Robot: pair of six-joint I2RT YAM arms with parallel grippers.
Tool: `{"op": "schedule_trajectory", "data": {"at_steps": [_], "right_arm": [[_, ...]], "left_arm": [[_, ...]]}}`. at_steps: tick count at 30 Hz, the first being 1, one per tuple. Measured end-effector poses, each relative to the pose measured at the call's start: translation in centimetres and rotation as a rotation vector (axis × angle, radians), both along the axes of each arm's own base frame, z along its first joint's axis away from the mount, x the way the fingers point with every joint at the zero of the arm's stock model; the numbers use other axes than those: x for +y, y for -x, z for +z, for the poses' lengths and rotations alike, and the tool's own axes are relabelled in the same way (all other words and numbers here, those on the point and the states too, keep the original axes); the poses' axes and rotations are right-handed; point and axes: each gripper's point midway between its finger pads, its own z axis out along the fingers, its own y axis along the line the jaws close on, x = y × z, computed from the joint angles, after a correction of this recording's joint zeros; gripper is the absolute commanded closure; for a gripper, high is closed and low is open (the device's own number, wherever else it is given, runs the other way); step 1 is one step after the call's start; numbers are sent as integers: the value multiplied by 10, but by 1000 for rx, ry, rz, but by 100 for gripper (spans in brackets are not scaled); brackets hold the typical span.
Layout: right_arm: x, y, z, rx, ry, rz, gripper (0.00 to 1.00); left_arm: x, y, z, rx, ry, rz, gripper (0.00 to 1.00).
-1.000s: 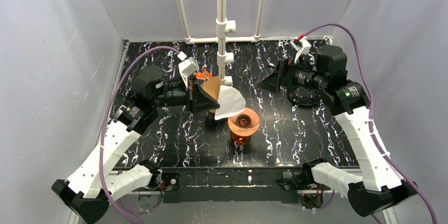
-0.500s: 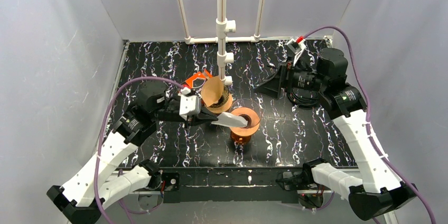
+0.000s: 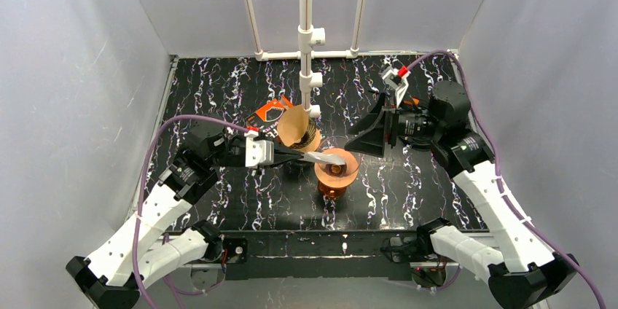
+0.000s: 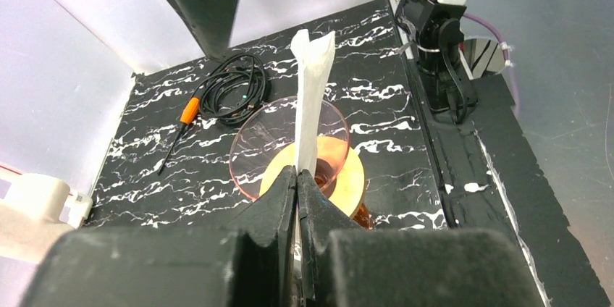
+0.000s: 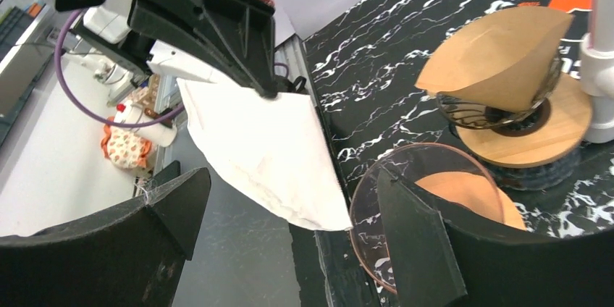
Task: Place the coffee filter in the dripper
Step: Place the coffee filter in the coffee dripper.
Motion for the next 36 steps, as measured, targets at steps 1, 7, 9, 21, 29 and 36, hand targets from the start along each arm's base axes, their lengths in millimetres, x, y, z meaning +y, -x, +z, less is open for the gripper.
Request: {"op": "schedule_trajectory", "data": {"at_steps": [1,7,9,21,29,36], "right_arm": [[2,4,-3,0,0,14,7],[12,15,-17,10,17,47,9],[14,14,-20,14,24,44,10],[22,2,-32,11,56,2,26],[25,2,-33,-5,63,8,85],[26,1,-28,-22,59,-4,99]], "left_arm": [[-1,-1,1,6,5,1,100],[-6,-6,4,39,21,9,100],[-6,-6,5,47,27,9,100],[-8,-7,13,49,54,8,100],[-12,-10,6,101,41,10,100],[-12,-19,5,155,46,75,6]]}}
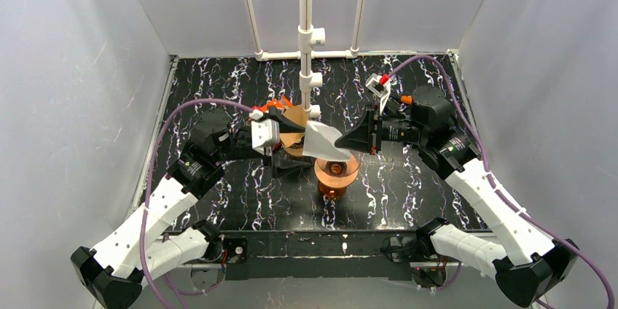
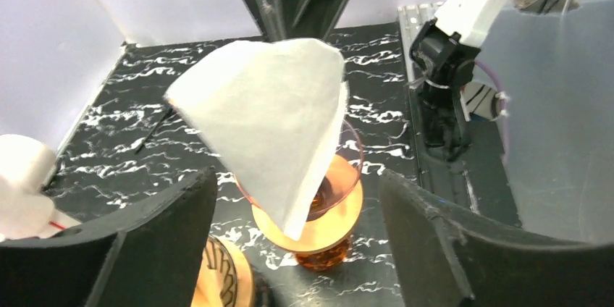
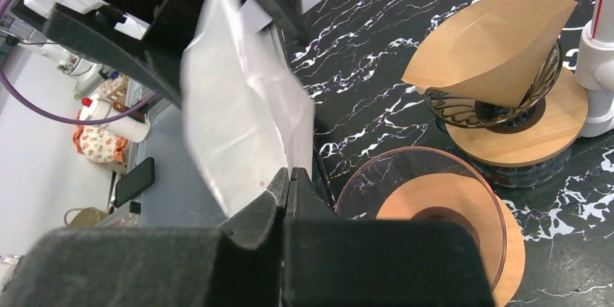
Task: Place the coffee filter in the dripper
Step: Place the coffee filter in the coffee dripper.
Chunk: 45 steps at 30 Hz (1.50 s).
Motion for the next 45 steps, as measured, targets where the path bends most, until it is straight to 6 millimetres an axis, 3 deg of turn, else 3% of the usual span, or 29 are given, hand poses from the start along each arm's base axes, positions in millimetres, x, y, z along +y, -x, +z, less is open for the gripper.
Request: {"op": "schedule_trajectory", "data": {"at_steps": [2,10,23,35,40,45], "right_arm": [[-1,0,1,-2,1,-6,99],[-5,-7,10,-29,22,-59,99],[-22,-24,9,-66,110,-215,99],[-44,-35,21,-50,225,-354,99],[-47,-36,6,9,290,-370,99],[-51,-33,-14,79,362,-365,99]], "left_arm": [[1,-5,0,31,1,37,2],[7,-20,3,143,6,172,2],[32,-52,14,498,6,538,2],[61,-56,-22,705,-10,776,2],[71,-51,-33,763,-2,830,2],[65,-50,-39,845,2,834,2]]}}
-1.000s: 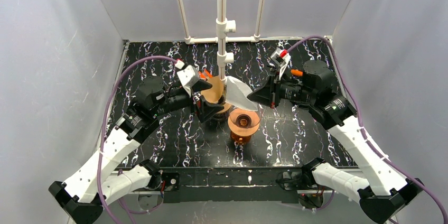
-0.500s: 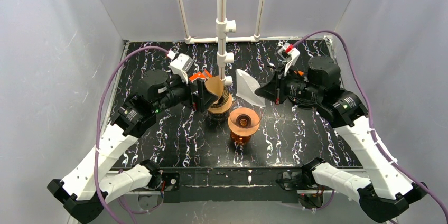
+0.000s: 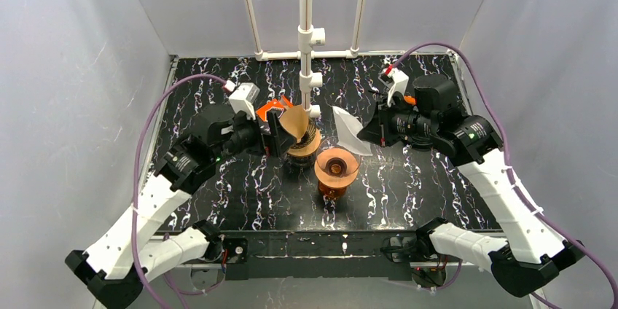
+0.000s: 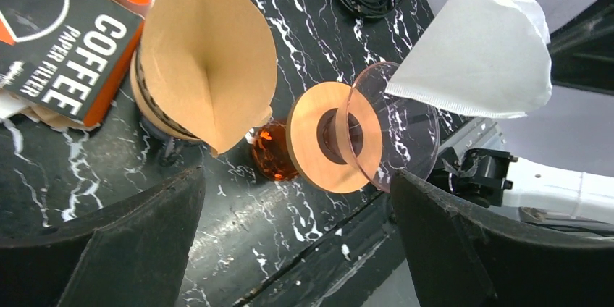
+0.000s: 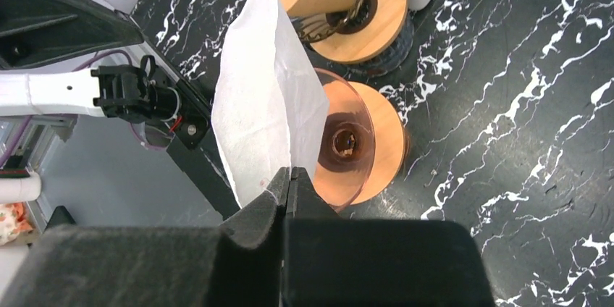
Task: Place the coffee filter in the dripper
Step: Place the coffee filter in the coffee dripper.
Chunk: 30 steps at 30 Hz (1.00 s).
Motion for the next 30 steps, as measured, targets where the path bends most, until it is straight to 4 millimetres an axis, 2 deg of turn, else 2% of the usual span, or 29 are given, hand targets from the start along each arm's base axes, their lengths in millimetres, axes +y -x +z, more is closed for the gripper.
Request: {"op": "schedule_trajectory", "data": {"at_steps": [6,9,17,21,23,26,30], "right_arm": [[-5,8,-14,63,49,5,99],[-7,10,-20,89,70,9,99],[-2,13,-37,143,123,22,99],[0,10,-43,155,148,18,99],[2,9,-46,160,158,14,94],[3,8,-50,174,170,3,80],[7,9,-54,185,182,6,73]], "left_arm": [[-18,-6,-16,118,-12,-6,2],[-25,-5,-17,141,-33,-12,2],[-49,0,4,88,-68,-22,2],[-61,5,5,70,-90,-38,2],[-64,6,3,70,-104,-34,2],[-69,10,-1,83,-120,-39,2],[-78,14,-2,100,-124,-48,2]]}}
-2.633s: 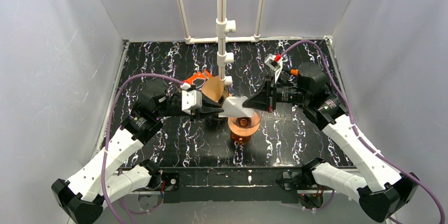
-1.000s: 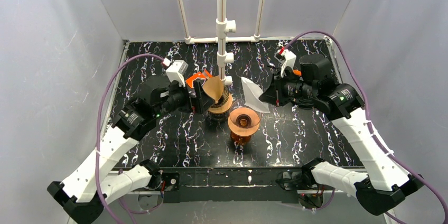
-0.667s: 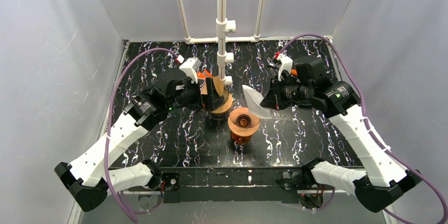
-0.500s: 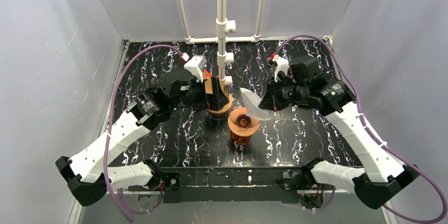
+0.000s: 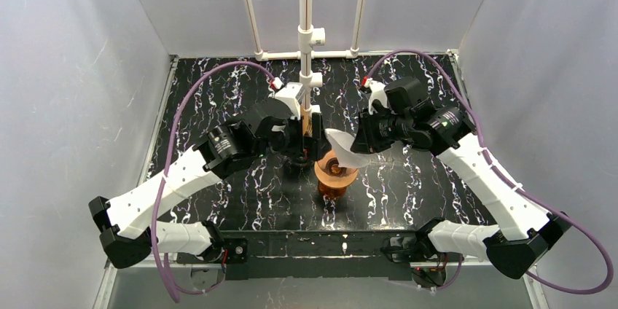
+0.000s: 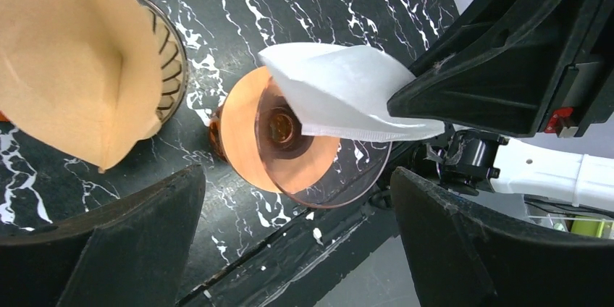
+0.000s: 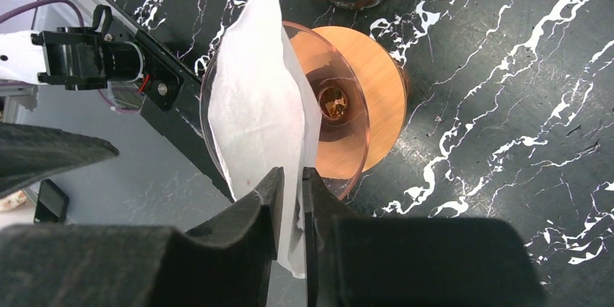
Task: Place the coffee filter in the dripper
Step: Place the coffee filter in the coffee dripper.
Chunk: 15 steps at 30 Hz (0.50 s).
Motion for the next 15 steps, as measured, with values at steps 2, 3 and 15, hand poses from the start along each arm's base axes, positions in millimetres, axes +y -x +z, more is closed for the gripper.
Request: {"op": "schedule_trajectory", "data": {"at_steps": [2,3,15], "right_arm": [[2,2,0,4,0,5,70],[3,3,0,5,-1,8,69],[9,7,0,11,-10,26,62]], "left_arm": [[-5,2,-2,11,-2,-7,2],[-8,4,-4,18,-5,-13,2],[-23,9,-15,81,-3,-14,17]]}}
